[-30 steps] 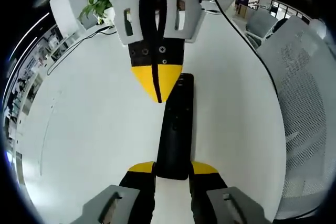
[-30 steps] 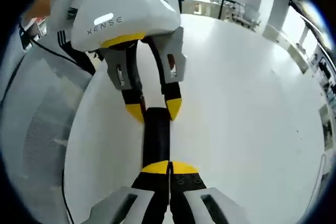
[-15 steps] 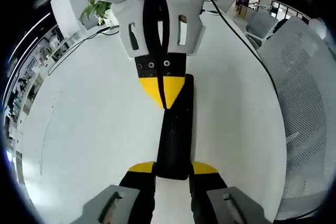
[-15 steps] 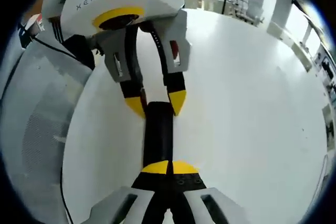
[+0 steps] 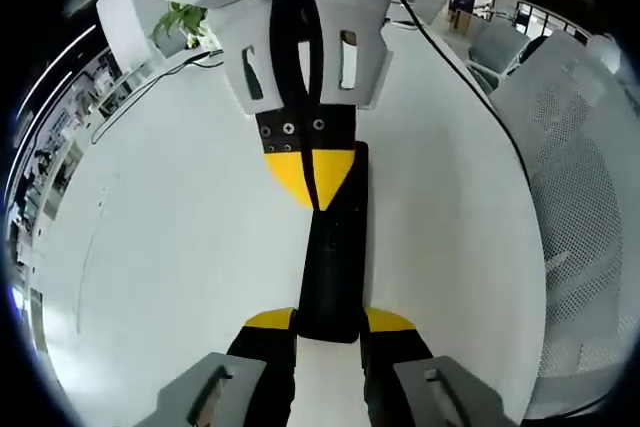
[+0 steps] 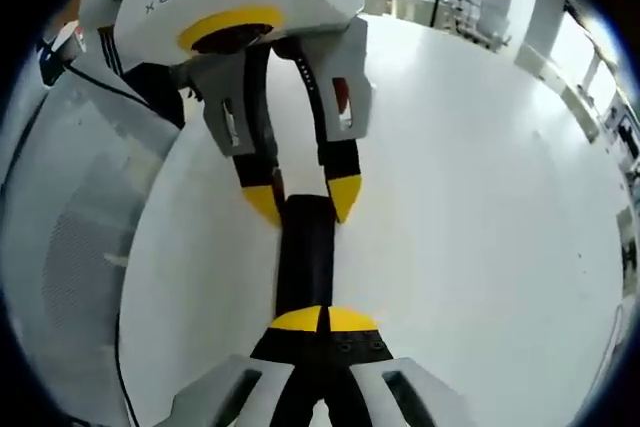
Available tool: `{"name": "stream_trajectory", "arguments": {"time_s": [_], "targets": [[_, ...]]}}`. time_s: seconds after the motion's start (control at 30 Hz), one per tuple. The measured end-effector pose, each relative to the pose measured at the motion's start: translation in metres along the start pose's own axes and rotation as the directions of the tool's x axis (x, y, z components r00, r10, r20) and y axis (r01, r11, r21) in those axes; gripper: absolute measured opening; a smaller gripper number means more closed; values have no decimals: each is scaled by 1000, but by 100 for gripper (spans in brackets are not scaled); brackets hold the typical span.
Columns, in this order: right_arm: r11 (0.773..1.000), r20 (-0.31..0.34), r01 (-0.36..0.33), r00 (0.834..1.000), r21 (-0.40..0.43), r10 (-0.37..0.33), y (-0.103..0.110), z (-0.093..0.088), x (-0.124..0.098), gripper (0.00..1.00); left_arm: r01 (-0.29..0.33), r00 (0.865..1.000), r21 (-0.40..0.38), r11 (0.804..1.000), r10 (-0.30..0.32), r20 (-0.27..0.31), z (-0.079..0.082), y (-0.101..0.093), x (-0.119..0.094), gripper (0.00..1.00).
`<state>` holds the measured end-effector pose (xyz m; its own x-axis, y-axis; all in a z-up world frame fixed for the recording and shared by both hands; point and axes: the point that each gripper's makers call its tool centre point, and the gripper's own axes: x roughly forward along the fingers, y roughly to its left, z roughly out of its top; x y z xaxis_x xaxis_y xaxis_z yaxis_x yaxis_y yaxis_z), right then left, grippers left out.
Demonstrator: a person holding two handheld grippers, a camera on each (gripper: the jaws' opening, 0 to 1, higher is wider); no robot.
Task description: Press the specified remote control buttons in sequence, fully releasing each button before pressing the next.
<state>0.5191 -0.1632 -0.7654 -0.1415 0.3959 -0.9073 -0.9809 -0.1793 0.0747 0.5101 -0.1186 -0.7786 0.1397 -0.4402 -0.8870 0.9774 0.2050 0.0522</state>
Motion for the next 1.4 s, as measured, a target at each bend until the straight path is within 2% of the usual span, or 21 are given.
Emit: {"name": "stream_trajectory", "arguments": {"time_s": [0.3,0.7,0.93,1.33,1.37,1.4], "targets": [[1000,-31,-9,999,-24,8,1,-3,3,0,1,1000,-5,1000,-1,7,0,-1,-1,23],[1000,-57,-28,998,-5,28,2,-3,5,0,8,1000,-8,1000,-8,8,0,0,-1,23],[999,-102,-26,995,-43,21,2,-3,5,0,1,1000,-7,1000,-1,5,1,0,-1,23],[1000,-97,-21,995,-8,20,-3,-6,5,0,3,1000,-16,1000,-3,6,0,1,0,23],[1000,-95,-16,995,-9,16,-4,-6,6,0,3,1000,-18,1000,-2,6,0,1,0,23],[999,-98,6,995,-48,-11,-8,-6,8,0,1,1000,-20,1000,-1,5,0,1,0,23]]}}
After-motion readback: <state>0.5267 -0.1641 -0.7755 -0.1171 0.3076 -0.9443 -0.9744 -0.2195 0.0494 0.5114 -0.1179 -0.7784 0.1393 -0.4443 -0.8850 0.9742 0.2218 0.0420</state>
